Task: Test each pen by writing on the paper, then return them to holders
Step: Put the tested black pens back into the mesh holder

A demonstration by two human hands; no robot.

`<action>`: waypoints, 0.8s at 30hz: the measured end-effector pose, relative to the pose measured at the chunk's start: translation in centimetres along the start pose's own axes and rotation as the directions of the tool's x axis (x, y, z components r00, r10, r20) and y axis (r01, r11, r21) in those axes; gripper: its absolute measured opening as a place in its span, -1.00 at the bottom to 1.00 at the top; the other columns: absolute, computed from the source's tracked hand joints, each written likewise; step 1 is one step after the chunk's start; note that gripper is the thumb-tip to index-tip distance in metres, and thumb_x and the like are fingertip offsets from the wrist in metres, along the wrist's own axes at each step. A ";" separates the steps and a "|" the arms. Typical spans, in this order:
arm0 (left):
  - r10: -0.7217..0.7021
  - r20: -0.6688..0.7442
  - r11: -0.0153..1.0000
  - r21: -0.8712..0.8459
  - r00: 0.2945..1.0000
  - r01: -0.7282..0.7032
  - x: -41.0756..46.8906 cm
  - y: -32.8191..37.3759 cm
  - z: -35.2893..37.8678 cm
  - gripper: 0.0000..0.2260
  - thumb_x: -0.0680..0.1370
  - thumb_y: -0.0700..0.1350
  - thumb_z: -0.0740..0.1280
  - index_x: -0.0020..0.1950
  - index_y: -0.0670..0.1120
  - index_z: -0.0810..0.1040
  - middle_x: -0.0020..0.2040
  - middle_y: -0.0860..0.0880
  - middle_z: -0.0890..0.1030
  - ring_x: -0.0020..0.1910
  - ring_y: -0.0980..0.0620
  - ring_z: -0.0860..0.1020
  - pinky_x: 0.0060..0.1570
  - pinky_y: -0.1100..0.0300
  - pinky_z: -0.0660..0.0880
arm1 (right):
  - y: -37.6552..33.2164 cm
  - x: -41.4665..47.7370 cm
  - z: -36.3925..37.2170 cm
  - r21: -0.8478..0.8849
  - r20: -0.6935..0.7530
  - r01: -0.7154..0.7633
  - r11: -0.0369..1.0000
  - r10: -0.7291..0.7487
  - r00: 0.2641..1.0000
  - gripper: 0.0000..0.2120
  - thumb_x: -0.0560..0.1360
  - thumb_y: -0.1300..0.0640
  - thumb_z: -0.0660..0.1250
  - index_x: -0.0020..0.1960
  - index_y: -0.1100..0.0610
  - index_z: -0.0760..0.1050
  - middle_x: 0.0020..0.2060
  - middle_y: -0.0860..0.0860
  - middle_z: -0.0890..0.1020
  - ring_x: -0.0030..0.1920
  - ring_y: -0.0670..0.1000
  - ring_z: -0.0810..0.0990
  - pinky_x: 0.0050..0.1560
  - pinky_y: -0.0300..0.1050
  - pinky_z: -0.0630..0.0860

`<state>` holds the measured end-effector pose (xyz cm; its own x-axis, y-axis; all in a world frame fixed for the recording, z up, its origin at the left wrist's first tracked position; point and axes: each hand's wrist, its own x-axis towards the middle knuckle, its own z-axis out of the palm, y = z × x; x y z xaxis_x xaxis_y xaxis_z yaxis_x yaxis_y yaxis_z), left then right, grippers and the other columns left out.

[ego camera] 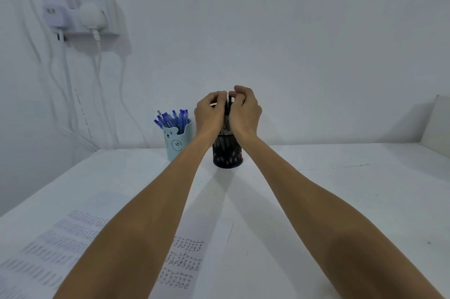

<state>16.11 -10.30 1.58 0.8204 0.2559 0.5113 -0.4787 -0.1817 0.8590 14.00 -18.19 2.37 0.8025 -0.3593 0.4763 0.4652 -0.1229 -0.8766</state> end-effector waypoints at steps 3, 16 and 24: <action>0.034 0.067 0.999 0.031 0.997 -0.036 0.1 -0.2 -0.1 -0.81 0.67 0.03 0.34 0.14 0.01 0.72 0.03 0.08 0.74 0.01 0.16 0.68 0.12 0.19 0.61 | 0.9 0.2 -0.6 -0.011 0.020 0.006 1.000 -0.006 1.000 -0.64 0.70 0.14 0.02 0.39 0.08 0.46 0.18 -0.04 0.66 0.21 -0.05 0.58 0.31 -0.09 0.50; 0.083 0.255 0.979 0.158 0.963 -0.126 -0.5 -0.5 -1.7 -0.66 0.76 0.08 0.05 0.38 0.05 0.53 0.23 0.02 0.66 0.24 0.04 0.60 0.15 0.24 0.54 | 2.9 -2.1 -1.3 -0.294 0.244 0.176 0.939 -0.104 0.964 -0.36 0.65 -0.27 -0.01 0.57 0.12 0.22 0.33 0.05 0.58 0.31 0.06 0.56 0.34 0.07 0.48; -0.148 0.237 0.985 -0.056 0.960 0.166 -0.7 0.5 -2.3 -0.55 0.74 0.21 -0.03 0.52 0.07 0.41 0.33 0.03 0.59 0.29 -0.01 0.56 0.28 0.06 0.46 | 2.4 -2.4 -1.9 -0.253 0.268 0.087 0.964 -0.017 0.963 -0.09 0.42 -0.37 0.32 0.60 -0.02 0.03 0.33 0.02 0.56 0.34 0.06 0.53 0.39 0.12 0.46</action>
<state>14.52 -8.36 1.69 0.9327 0.0477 0.3574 -0.3528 -0.0835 0.9320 12.48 -19.42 -1.05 0.8654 -0.0965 0.4917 0.4234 -0.3838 -0.8206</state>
